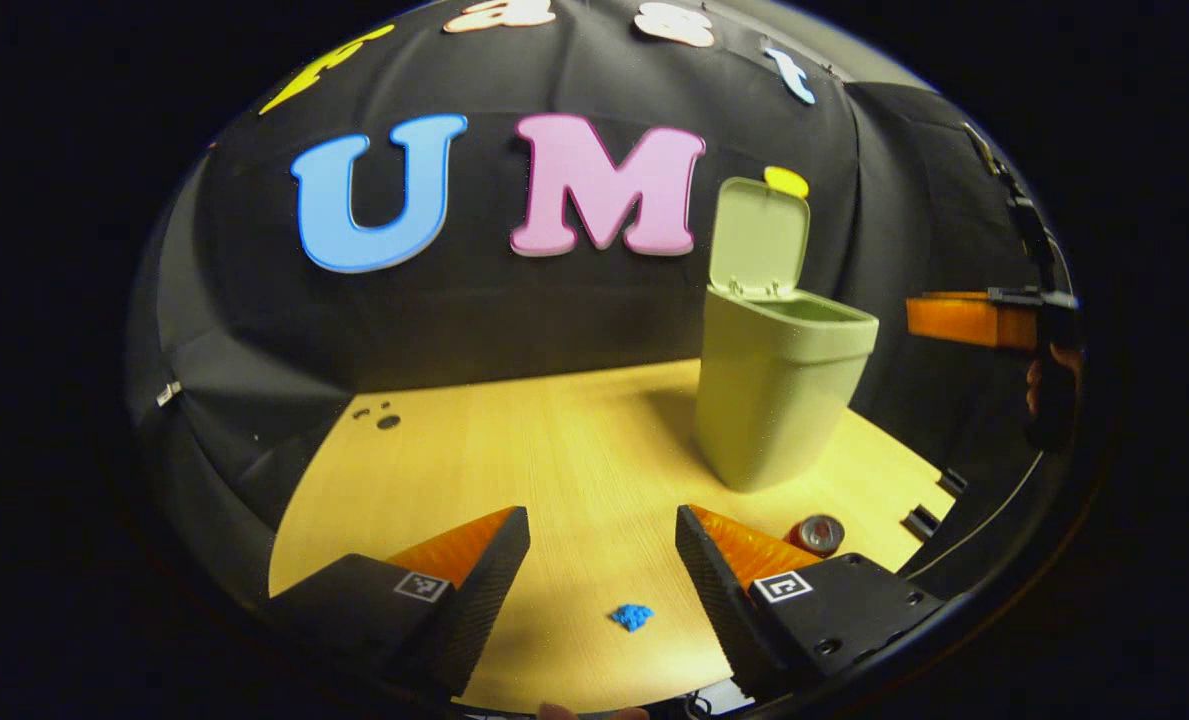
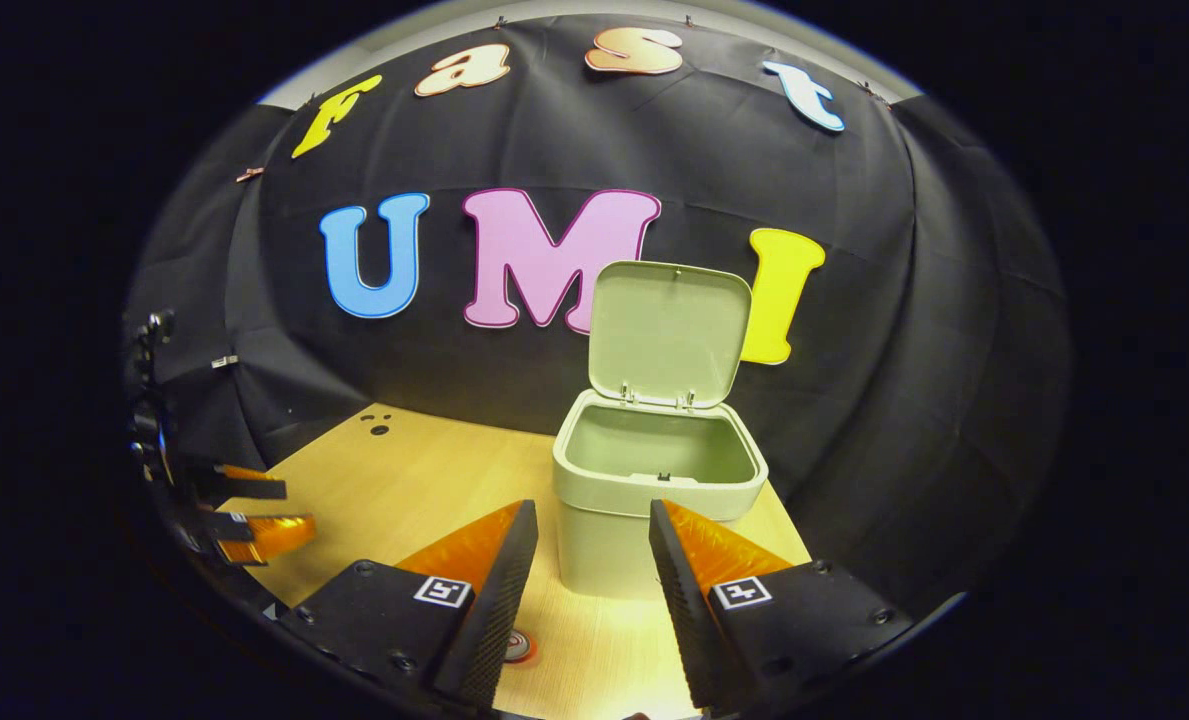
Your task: Press the lid of the desktop garbage bin to open it, pick up the crumpled paper on the desktop and throw it into the bin, then pick up the pop can on the desktop and drop it into the bin, and finally close the garbage bin lid.
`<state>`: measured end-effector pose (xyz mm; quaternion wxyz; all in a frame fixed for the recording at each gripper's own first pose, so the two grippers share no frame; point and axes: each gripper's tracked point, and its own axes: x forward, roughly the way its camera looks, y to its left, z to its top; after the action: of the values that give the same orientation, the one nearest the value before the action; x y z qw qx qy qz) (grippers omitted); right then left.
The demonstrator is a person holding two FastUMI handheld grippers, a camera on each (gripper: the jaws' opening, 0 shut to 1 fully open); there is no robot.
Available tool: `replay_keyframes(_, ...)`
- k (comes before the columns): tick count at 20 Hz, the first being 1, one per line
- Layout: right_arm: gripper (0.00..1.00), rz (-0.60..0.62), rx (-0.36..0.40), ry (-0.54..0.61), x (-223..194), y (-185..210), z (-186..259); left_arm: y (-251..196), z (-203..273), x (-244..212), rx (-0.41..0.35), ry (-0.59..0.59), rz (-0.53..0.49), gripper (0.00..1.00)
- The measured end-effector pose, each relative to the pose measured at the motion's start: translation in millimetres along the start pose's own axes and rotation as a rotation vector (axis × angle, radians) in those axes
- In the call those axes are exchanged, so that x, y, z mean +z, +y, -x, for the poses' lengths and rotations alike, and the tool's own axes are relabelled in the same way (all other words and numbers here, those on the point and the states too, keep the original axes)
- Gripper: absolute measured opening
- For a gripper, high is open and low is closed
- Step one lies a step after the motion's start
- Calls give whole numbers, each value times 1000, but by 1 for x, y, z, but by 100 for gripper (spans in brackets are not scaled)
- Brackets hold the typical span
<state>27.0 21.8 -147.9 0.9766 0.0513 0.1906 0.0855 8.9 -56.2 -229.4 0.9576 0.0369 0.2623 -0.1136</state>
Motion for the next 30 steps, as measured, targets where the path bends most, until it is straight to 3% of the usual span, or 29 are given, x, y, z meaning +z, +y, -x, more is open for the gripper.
replay_keyframes(10,72,-7,-17,35,-10,-19,17,-26,-53,-121,-62,287,-56,81)
replay_keyframes(17,72,-28,-62,56,-19,-40,28,-32,-72,-160,-85,392,-86,66)
replay_keyframes(21,72,-29,-66,64,-20,-43,30,-30,-79,-169,-85,414,-80,51)
replay_keyframes(22,72,-26,-66,65,-21,-42,30,-28,-80,-170,-82,412,-76,39)
replay_keyframes(23,72,-24,-65,68,-22,-42,30,-26,-81,-170,-74,409,-74,38)
replay_keyframes(26,72,-21,-60,73,-23,-39,29,-13,-82,-165,-30,385,-79,14)
replay_keyframes(28,72,-18,-56,75,-24,-37,29,-5,-81,-165,-10,383,-79,5)
replay_keyframes(30,72,-17,-53,77,-25,-35,28,-6,-80,-169,-16,393,-66,5)
